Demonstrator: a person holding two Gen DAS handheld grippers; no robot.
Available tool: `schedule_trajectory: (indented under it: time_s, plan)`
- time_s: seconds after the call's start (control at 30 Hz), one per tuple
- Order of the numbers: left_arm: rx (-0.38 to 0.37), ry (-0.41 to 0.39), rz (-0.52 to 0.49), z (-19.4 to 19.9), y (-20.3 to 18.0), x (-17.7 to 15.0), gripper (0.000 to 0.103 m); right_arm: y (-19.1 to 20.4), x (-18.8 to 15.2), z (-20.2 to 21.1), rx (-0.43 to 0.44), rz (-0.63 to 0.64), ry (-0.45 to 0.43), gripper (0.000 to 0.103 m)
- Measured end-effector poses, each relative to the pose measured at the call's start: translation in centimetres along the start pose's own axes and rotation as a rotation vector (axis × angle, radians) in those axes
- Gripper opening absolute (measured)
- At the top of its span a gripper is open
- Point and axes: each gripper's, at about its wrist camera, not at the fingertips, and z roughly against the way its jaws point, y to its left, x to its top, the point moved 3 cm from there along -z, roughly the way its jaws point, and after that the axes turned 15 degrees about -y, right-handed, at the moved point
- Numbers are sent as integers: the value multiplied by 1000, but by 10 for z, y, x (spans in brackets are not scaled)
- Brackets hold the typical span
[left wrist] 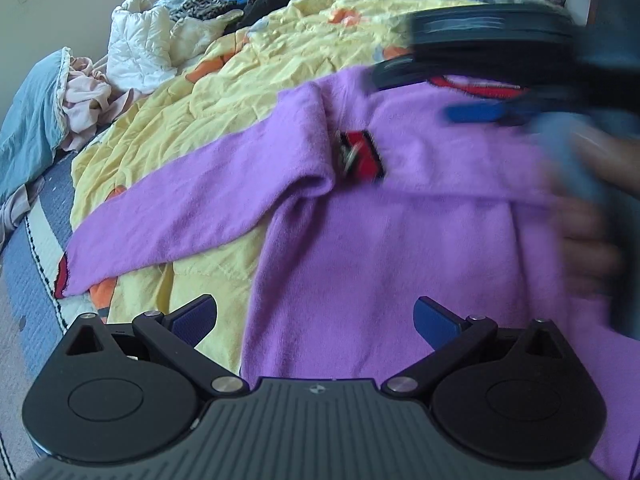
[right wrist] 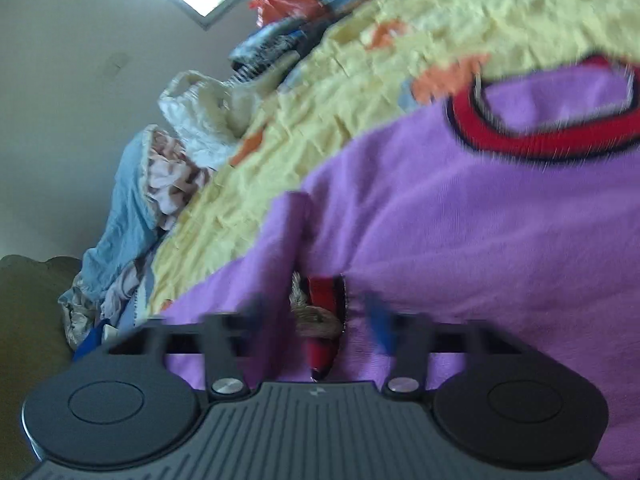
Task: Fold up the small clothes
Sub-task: 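Carry the cuff across the sweater body and open the right gripper, then move the left gripper to the other sleeve's cuff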
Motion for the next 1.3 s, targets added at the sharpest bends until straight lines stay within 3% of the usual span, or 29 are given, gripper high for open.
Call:
schedule_trajectory:
  time_s: [0.07, 0.17, 0.23, 0.3, 0.4, 0.53, 0.6, 0.63, 0.67, 0.7, 0.8, 0.9, 1.0, 1.1, 1.17, 1.23, 1.3]
  plan:
    - [-13, -27, 15, 0, 0, 9, 103, -5, 14, 47, -34, 89, -81, 81]
    - [-64, -83, 40, -10, -6, 25, 103, -45, 19, 121, -211, 169, -179, 77]
    - [-100, -106, 58, -25, -13, 39, 103, -82, 16, 171, -374, 189, -218, 50]
    - [-148, -141, 73, -43, -21, 52, 103, -122, 14, 220, -538, 147, -277, 48]
    - [-178, -139, 73, -80, -34, 66, 103, -175, 10, 266, -613, 6, -303, 48]
    - [-60, -43, 7, -124, -43, 61, 103, -206, 9, 261, -538, -130, -289, 48]
    - [-75, -56, 53, -125, -34, 54, 103, -208, 8, 247, -465, -144, -275, 47]
    - [-82, -56, 74, -127, -30, 52, 103, -200, 4, 234, -457, -114, -248, 25]
    - [-81, -58, 91, -126, -27, 50, 103, -195, 3, 225, -506, -38, -213, 12]
    - [-81, -58, 91, -126, -26, 49, 103, -184, 2, 220, -561, 57, -196, 11]
    - [-78, -77, 85, -124, -26, 47, 103, -176, 2, 220, -705, 175, -183, 14]
    - [-68, -96, 93, -122, -27, 46, 103, -165, 6, 228, -787, 209, -215, 24]
    - [-56, -127, 101, -121, -29, 43, 103, -133, 4, 221, -634, 274, -249, 24]
    - [-66, -111, 96, -122, -28, 45, 103, -129, -3, 186, -565, 277, -204, 24]
    - [-82, -93, 98, -125, -25, 48, 103, -140, -9, 166, -590, 264, -164, 24]
    - [-88, -89, 95, -126, -24, 48, 103, -134, -7, 161, -647, 304, -163, 24]
    - [-90, -95, 93, -125, -24, 47, 103, -125, -3, 157, -682, 257, -179, 27]
